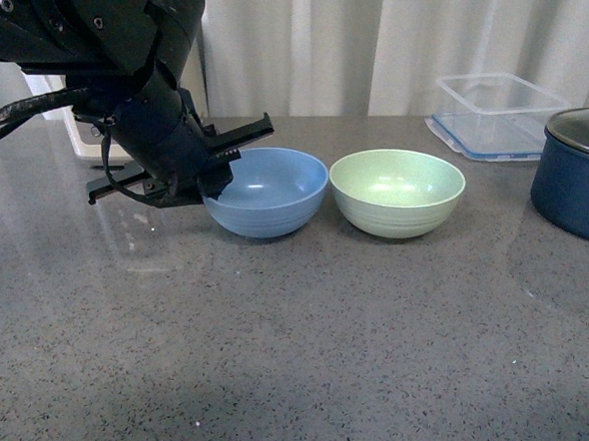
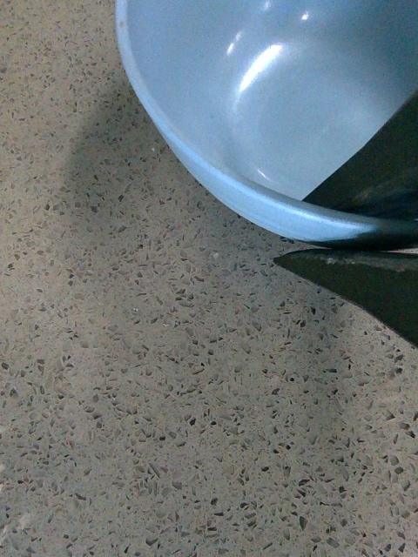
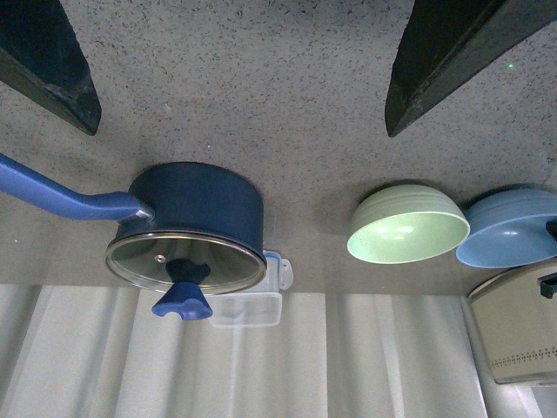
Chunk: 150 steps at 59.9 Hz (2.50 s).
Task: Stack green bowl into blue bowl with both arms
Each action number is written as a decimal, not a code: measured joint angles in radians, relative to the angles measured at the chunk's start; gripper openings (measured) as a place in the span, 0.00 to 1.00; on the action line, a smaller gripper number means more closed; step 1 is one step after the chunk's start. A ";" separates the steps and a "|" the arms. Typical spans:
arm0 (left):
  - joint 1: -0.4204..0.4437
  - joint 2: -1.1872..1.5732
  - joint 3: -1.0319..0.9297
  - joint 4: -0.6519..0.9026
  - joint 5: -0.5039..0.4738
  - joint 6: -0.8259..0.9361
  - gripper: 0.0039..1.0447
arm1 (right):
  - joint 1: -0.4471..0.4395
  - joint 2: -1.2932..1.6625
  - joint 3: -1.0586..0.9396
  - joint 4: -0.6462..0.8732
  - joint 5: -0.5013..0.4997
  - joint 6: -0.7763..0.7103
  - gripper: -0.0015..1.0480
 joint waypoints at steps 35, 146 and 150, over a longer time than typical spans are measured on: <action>-0.007 -0.634 -0.525 0.692 -0.124 0.382 0.92 | 0.000 0.000 0.000 0.000 0.000 0.000 0.90; 0.266 -1.790 -1.624 0.637 0.131 0.485 0.03 | 0.000 0.000 0.000 0.000 0.000 0.000 0.90; 0.266 -1.816 -1.624 0.613 0.131 0.485 0.03 | 0.000 0.000 0.000 0.000 0.000 0.000 0.90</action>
